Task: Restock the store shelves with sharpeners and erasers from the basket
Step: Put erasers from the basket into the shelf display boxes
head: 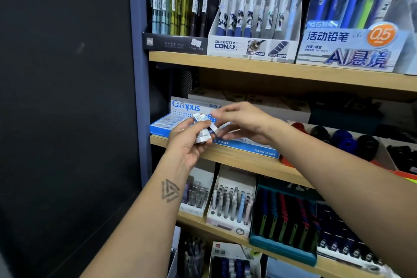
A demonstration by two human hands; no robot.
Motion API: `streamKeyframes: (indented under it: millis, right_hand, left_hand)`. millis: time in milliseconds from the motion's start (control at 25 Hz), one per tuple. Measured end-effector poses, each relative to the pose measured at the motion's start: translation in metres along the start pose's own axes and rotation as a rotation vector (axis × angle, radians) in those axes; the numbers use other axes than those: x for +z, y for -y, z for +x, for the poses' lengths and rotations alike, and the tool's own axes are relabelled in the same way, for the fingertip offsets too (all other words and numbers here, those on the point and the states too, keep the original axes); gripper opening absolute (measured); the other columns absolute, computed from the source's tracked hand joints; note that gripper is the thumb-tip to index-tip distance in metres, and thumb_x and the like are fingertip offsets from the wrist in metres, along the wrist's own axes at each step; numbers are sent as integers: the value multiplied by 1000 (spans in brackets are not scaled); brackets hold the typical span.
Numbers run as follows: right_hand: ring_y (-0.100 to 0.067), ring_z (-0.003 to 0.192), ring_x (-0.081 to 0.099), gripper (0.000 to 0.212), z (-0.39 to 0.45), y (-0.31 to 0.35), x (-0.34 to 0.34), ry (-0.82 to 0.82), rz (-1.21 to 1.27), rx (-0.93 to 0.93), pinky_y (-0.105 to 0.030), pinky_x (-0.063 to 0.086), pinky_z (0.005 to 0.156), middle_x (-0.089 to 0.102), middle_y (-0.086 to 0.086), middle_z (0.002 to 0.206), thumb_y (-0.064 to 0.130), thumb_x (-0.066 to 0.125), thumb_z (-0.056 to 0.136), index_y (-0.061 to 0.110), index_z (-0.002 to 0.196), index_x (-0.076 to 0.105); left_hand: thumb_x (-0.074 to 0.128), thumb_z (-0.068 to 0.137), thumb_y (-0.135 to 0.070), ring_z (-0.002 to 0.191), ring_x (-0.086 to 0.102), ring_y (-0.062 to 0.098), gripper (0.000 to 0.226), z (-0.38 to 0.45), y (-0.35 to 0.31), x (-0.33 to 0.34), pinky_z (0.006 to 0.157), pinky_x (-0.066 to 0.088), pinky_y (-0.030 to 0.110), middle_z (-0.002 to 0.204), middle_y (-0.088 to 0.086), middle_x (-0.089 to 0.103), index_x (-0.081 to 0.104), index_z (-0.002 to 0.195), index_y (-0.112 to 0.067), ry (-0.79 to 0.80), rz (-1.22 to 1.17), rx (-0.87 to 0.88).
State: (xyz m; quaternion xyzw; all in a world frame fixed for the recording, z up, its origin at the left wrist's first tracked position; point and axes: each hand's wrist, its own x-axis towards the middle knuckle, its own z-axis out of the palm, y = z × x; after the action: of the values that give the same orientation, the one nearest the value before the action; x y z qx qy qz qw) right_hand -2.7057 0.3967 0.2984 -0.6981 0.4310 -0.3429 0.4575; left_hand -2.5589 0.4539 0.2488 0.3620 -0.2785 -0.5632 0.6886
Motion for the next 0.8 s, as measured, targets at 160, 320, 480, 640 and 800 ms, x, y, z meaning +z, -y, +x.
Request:
streamKeyframes:
  millis: [160, 320, 480, 640, 800]
  right_hand:
    - [-28, 81, 69, 27, -4, -5, 6, -34, 42, -24, -33, 62, 78, 67, -22, 95, -5, 70, 86, -8, 112, 65]
    - [-30, 80, 72, 23, 4, -6, 1, -126, 395, 118, -26, 61, 63, 67, -29, 103, -8, 57, 94, -12, 117, 60]
    - [-27, 70, 74, 18, 7, -6, 10, -93, 319, 134, -26, 61, 58, 71, -24, 85, -3, 62, 94, -2, 112, 64]
    - [-27, 68, 73, 16, 21, -5, 20, -121, 319, 111, -23, 59, 55, 70, -21, 90, -4, 66, 90, 4, 104, 68]
    - [-24, 74, 69, 26, 41, -7, 27, -220, 195, 50, -26, 62, 70, 68, -15, 87, -14, 70, 80, 2, 100, 73]
  left_hand:
    - [74, 84, -1, 56, 62, 22, 25, -3, -1, 1, 39, 48, 19, 88, 18, 70, 67, 107, -5, -5, 14, 0]
    - [76, 83, -1, 55, 64, 22, 14, -2, -6, -8, 40, 50, 19, 84, 17, 71, 67, 93, -6, -61, -52, -45]
    - [77, 81, -3, 59, 64, 23, 19, 1, -12, -20, 39, 50, 20, 77, 14, 70, 66, 96, -7, -116, -86, -56]
    - [78, 80, -1, 59, 64, 23, 25, 5, -22, -33, 39, 49, 20, 78, 15, 69, 67, 102, -6, -173, -99, -24]
    - [76, 81, 2, 58, 62, 23, 23, 8, -36, -52, 39, 48, 19, 80, 16, 66, 67, 101, -5, -223, -93, 35]
